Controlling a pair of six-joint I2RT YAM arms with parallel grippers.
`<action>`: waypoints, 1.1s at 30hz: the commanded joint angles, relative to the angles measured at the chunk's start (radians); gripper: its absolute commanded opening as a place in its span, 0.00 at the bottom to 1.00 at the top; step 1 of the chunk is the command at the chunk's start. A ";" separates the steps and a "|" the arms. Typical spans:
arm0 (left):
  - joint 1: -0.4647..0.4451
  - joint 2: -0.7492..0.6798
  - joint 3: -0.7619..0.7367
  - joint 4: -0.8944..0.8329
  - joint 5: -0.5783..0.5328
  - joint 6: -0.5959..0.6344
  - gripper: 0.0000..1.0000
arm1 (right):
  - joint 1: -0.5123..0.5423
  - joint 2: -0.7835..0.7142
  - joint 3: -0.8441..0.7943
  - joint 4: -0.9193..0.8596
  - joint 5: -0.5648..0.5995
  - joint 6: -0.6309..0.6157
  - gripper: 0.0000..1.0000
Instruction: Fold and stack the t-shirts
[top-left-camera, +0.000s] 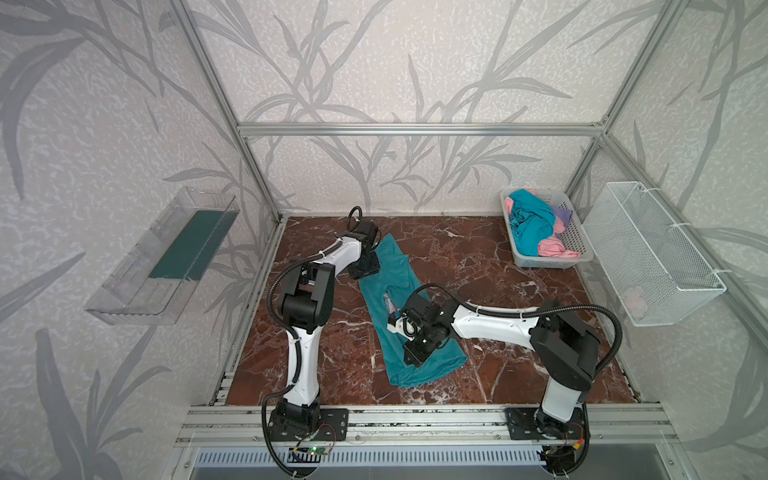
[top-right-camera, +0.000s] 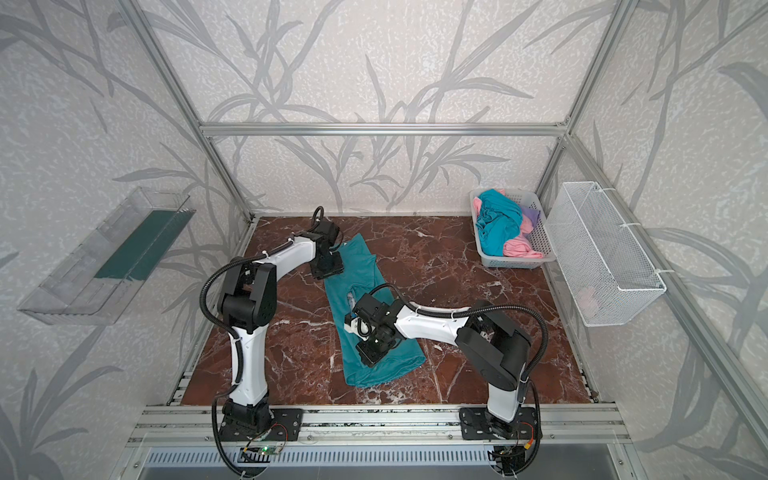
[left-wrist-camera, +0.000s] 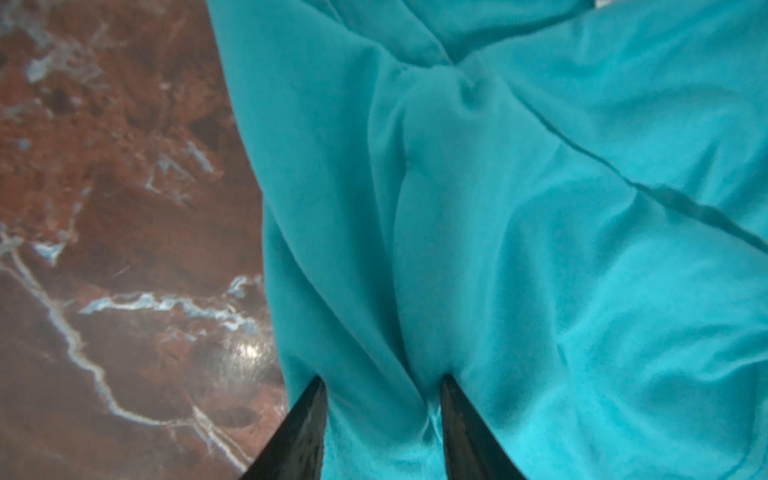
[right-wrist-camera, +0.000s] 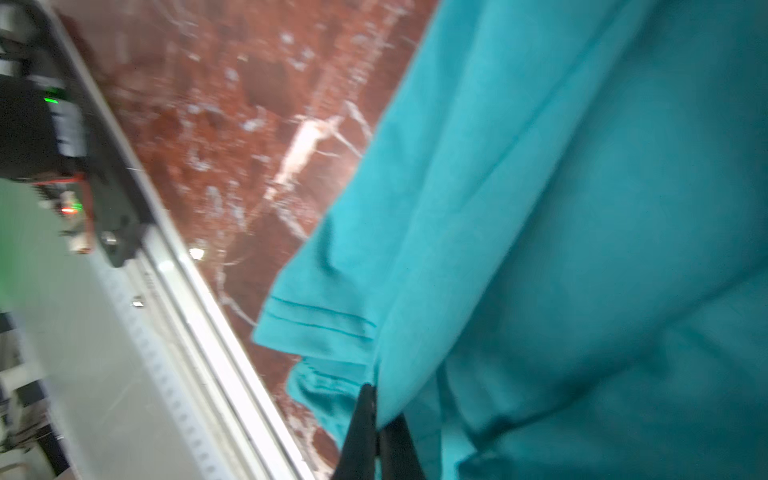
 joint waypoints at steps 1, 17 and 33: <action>0.001 0.059 0.033 -0.027 -0.022 0.014 0.46 | 0.007 -0.074 -0.016 0.091 -0.249 0.036 0.01; 0.003 0.075 0.040 -0.044 -0.042 0.026 0.46 | -0.001 0.065 0.103 0.283 -0.590 0.168 0.06; 0.005 0.109 0.095 -0.066 -0.041 0.037 0.46 | -0.171 0.008 -0.209 0.188 -0.345 0.164 0.09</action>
